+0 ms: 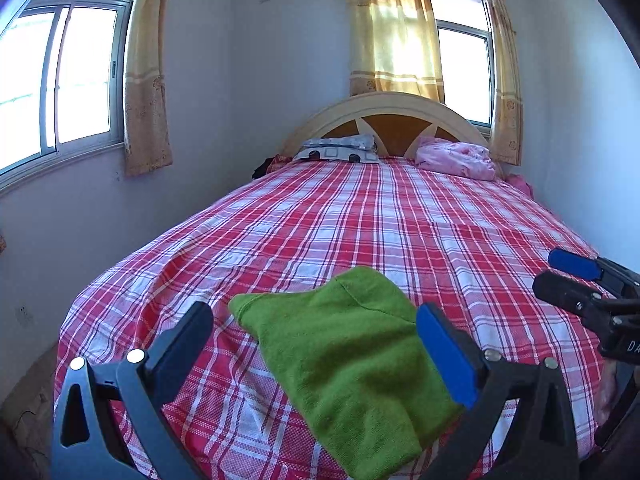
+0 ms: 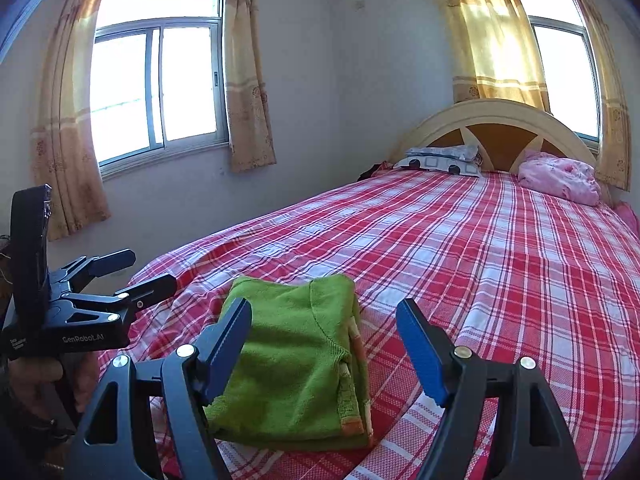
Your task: Fold small clothes
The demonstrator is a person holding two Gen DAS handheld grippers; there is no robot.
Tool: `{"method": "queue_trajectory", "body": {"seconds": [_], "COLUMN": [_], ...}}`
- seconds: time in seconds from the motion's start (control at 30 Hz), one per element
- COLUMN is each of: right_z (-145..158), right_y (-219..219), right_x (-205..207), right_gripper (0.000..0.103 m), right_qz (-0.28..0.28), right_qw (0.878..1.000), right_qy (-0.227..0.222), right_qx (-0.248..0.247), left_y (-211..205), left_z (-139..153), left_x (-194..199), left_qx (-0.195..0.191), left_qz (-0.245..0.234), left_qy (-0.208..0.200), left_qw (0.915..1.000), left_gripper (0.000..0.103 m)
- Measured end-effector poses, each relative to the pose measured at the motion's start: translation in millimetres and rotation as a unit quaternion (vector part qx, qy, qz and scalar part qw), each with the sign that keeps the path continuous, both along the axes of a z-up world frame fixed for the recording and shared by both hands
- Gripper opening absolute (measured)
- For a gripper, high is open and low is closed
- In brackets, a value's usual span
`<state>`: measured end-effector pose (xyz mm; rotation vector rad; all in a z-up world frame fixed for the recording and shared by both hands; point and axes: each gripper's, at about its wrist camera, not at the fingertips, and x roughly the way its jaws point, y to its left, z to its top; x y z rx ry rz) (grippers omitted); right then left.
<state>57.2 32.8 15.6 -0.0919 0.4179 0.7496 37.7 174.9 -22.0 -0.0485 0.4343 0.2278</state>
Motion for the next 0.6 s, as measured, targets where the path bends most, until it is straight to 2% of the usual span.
{"method": "queue_trajectory", "body": {"seconds": [0.6], "right_z": [-2.2], "right_y": [-0.9], "right_x": [-4.6], "right_gripper": [0.076], "right_qz": [0.006], "right_qw": [1.0], "right_qy": [0.001], "right_qx": [0.003], "left_y": [-0.4], "left_z": [2.1], "left_x": [0.6], "left_qx": [0.0], "left_qz": [-0.001], "left_qy": [0.0], "left_qw": [1.0], "left_gripper": [0.103]}}
